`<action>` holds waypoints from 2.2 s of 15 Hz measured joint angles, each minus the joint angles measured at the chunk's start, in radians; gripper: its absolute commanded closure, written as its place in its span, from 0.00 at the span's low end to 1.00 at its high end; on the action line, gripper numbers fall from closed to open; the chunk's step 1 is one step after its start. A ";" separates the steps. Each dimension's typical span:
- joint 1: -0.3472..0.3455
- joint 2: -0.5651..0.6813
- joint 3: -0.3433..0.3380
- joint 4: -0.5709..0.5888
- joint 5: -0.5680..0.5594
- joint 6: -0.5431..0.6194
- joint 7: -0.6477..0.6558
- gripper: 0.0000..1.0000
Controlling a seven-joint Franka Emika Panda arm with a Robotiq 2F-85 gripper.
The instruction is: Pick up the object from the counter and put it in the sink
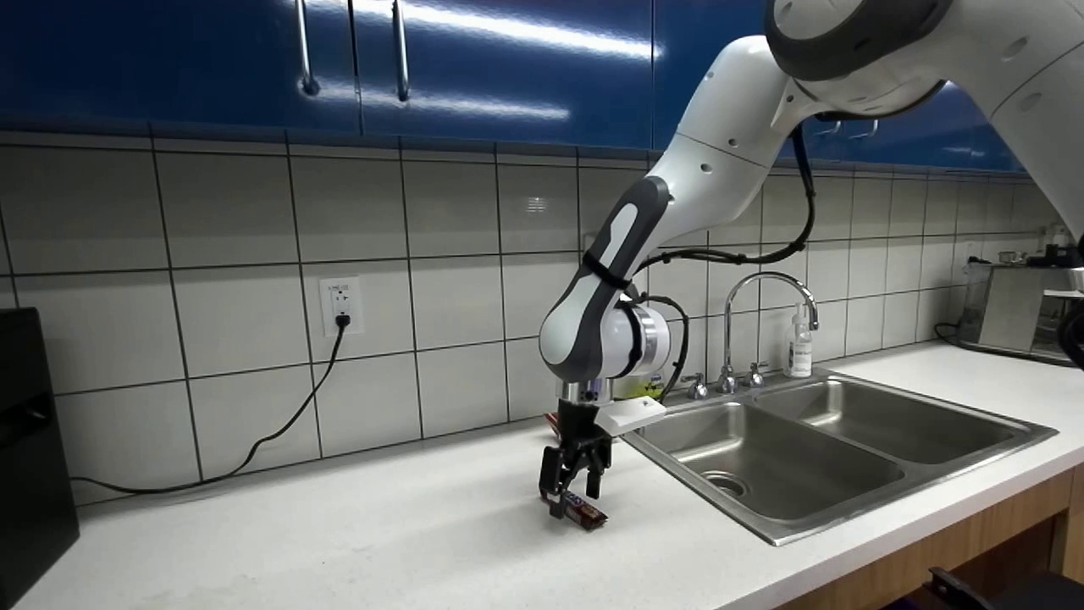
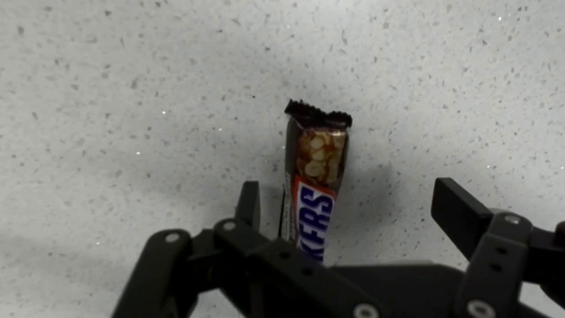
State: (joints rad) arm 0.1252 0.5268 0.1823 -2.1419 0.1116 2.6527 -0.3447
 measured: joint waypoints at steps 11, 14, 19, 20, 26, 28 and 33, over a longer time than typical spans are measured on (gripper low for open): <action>0.000 0.041 0.000 0.056 -0.002 -0.004 0.021 0.25; 0.000 0.047 0.000 0.064 -0.002 -0.006 0.021 0.42; 0.000 0.055 0.000 0.073 -0.002 -0.017 0.022 0.81; 0.000 0.056 0.000 0.074 -0.002 -0.021 0.022 0.89; 0.000 0.056 0.000 0.083 -0.002 -0.041 0.022 0.96; 0.000 0.056 0.000 0.084 -0.002 -0.045 0.023 0.96; 0.000 0.056 0.002 0.090 -0.002 -0.046 0.031 0.96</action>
State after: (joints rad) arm 0.1252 0.5827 0.1840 -2.0521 0.1099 2.6063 -0.3140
